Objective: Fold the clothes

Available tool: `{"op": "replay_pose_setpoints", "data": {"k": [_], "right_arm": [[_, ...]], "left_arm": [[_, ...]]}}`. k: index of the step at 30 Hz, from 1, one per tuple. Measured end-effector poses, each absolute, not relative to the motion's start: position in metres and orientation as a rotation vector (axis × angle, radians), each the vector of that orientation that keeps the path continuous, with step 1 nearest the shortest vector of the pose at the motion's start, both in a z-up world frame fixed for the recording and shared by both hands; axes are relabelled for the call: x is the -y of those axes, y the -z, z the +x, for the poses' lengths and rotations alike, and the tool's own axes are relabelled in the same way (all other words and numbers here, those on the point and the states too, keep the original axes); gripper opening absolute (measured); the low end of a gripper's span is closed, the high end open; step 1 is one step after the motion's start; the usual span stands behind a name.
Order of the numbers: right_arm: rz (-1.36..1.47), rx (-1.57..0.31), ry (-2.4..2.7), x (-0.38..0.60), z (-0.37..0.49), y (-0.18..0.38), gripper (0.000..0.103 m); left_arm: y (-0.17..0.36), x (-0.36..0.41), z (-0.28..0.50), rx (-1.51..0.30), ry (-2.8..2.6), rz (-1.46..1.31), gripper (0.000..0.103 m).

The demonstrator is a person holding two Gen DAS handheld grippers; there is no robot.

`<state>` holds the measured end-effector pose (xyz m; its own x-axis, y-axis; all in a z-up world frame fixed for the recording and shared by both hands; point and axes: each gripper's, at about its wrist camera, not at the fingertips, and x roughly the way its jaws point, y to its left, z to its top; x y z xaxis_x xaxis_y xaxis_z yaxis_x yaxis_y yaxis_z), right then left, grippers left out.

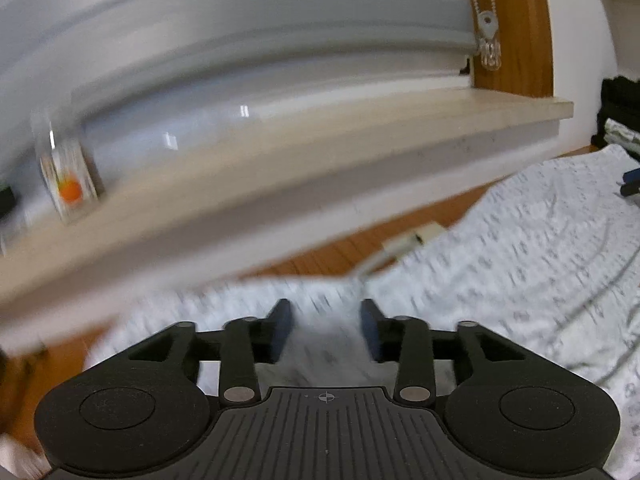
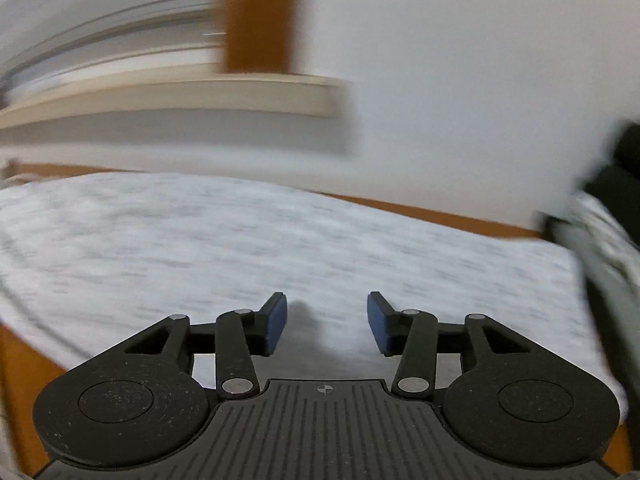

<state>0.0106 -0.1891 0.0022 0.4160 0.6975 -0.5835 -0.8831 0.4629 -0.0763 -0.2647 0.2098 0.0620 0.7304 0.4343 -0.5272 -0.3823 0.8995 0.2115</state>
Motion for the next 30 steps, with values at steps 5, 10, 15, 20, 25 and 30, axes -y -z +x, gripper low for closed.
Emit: {"op": "replay_pose_setpoints", "data": {"k": [5, 10, 15, 20, 25, 30], "right_arm": [[-0.432, -0.483, -1.093, 0.157, -0.016, 0.002, 0.049], [-0.363, -0.537, -1.107, 0.154, 0.001, -0.001, 0.054], [-0.335, -0.564, -1.094, 0.152, 0.001, -0.002, 0.057], [-0.35, -0.555, -1.091, 0.151, -0.001, -0.003, 0.057], [-0.332, -0.569, -1.096, 0.152, 0.003, -0.004, 0.057], [-0.33, -0.572, -1.096, 0.152, 0.004, -0.005, 0.058]], "left_arm": [[-0.072, -0.241, -0.258, -0.651, -0.392, 0.102, 0.054], [-0.069, -0.256, -0.254, -0.675, -0.281, 0.095, 0.054], [-0.064, -0.263, -0.251, -0.685, -0.183, 0.027, 0.053], [-0.056, -0.265, -0.25, -0.716, -0.21, 0.035, 0.025], [-0.065, -0.263, -0.259, -0.639, -0.255, 0.038, 0.006], [-0.098, -0.258, -0.289, -0.377, -0.433, 0.008, 0.006]]}}
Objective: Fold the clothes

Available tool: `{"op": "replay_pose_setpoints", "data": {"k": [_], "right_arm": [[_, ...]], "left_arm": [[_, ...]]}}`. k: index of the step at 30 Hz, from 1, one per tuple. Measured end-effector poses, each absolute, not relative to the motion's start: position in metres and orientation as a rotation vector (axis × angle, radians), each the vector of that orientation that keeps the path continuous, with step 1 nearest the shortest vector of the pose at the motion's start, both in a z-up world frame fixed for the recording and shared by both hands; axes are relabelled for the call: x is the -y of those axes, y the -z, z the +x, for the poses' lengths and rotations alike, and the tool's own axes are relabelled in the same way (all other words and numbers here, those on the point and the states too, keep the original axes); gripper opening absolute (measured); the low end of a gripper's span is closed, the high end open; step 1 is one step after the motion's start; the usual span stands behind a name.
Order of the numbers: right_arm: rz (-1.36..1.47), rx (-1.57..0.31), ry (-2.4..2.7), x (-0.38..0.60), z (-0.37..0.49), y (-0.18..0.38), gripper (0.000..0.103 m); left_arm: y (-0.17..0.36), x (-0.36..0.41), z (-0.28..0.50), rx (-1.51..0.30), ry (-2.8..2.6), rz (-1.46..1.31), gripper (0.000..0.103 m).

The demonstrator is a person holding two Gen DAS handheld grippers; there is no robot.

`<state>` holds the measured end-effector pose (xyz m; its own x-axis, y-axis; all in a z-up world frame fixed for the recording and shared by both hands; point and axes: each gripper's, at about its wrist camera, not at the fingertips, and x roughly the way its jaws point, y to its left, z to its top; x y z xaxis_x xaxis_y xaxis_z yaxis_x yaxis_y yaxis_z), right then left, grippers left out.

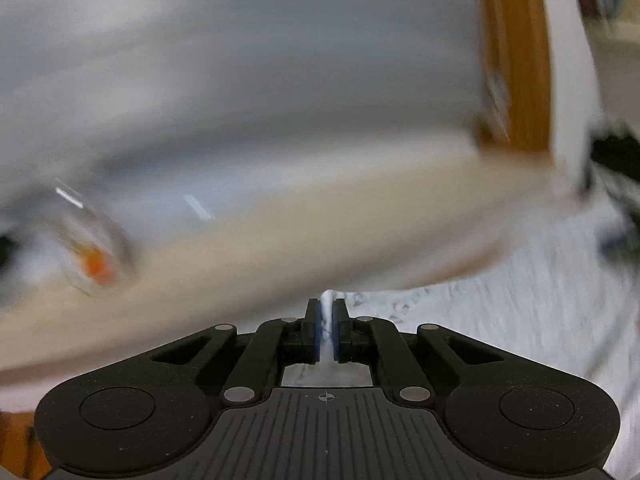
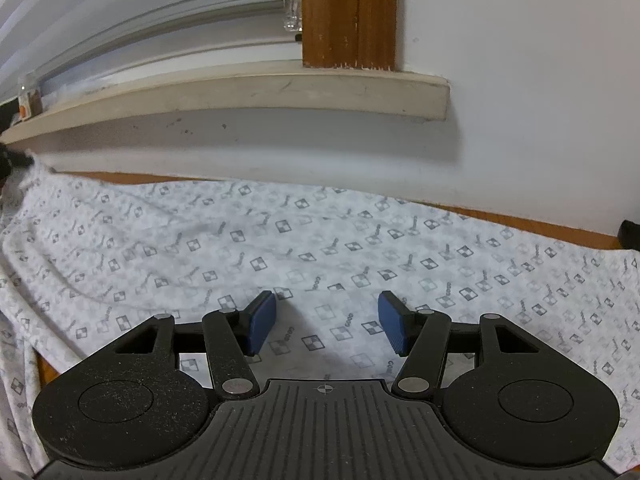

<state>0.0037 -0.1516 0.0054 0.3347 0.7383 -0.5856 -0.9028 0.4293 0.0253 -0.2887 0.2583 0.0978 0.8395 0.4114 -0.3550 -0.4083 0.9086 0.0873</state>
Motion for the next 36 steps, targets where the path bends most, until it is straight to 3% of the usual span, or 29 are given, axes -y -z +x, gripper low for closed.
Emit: {"op": "replay_pose_setpoints", "data": {"k": [2, 9, 10, 11, 17, 30, 36], "right_arm": [[-0.332, -0.572, -1.105, 0.152, 0.003, -0.005, 0.058], [-0.335, -0.572, -1.11, 0.15, 0.003, -0.005, 0.058], [-0.335, -0.572, -1.109, 0.15, 0.003, -0.005, 0.058], [-0.335, -0.572, -1.108, 0.15, 0.003, -0.005, 0.058], [-0.334, -0.572, -1.106, 0.15, 0.003, -0.004, 0.059], [-0.333, -0.574, -1.107, 0.151, 0.005, -0.003, 0.061], [-0.334, -0.575, -1.102, 0.15, 0.005, -0.003, 0.063]], "left_arm": [[-0.106, -0.256, -0.294, -0.309, -0.521, 0.014, 0.006], [-0.078, -0.25, -0.261, -0.427, -0.581, 0.13, 0.01], [-0.077, -0.249, -0.26, -0.43, -0.58, 0.131, 0.013], [-0.075, -0.248, -0.259, -0.45, -0.578, 0.135, 0.024], [-0.069, -0.237, -0.276, -0.517, -0.546, 0.131, 0.047], [-0.037, -0.226, -0.329, -0.684, -0.519, 0.065, 0.05], [-0.033, -0.226, -0.352, -0.68, -0.529, 0.052, 0.05]]}}
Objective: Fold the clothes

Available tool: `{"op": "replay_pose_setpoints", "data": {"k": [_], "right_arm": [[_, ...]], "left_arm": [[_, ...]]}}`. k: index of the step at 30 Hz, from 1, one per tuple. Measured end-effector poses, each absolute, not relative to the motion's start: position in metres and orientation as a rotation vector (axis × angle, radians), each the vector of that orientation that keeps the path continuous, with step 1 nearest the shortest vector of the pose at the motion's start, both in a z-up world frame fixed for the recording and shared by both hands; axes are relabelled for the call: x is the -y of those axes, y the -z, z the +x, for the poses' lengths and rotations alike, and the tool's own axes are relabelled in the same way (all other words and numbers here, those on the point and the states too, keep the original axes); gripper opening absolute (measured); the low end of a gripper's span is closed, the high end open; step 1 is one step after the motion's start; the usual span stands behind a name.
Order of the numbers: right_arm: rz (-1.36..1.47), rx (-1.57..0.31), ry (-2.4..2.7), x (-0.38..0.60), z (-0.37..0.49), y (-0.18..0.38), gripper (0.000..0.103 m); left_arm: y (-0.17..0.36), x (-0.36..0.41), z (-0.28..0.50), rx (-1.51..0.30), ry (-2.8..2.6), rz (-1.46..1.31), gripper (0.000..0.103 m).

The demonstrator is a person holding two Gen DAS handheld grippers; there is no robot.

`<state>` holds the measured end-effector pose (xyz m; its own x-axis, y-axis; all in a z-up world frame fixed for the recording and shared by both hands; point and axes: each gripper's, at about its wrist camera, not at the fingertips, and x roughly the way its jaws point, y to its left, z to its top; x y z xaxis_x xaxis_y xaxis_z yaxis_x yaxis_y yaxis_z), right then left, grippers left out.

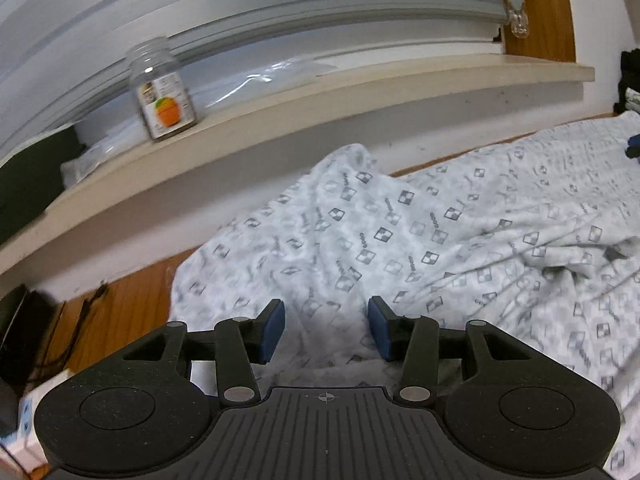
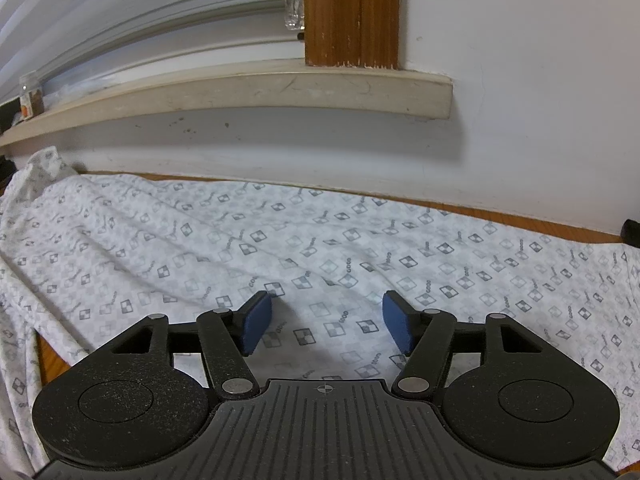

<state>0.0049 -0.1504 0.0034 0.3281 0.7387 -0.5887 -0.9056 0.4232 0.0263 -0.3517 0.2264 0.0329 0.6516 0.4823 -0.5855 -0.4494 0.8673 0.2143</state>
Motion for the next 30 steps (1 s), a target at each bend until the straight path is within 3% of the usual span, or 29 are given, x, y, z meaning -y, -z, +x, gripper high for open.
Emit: {"op": "replay_pose_setpoints", "data": {"k": [12, 20, 30], "right_arm": [[-0.334, -0.577, -1.099, 0.151, 0.005, -0.004, 0.065], [-0.334, -0.578, -1.1, 0.151, 0.005, -0.004, 0.065], [-0.337, -0.574, -1.093, 0.15, 0.005, -0.005, 0.065]], "left_arm": [[-0.058, -0.212, -0.336, -0.617, -0.539, 0.035, 0.06], [-0.071, -0.185, -0.258, -0.554, -0.396, 0.02, 0.064], [-0.048, -0.17, -0.176, -0.595, -0.221, -0.022, 0.065]]}}
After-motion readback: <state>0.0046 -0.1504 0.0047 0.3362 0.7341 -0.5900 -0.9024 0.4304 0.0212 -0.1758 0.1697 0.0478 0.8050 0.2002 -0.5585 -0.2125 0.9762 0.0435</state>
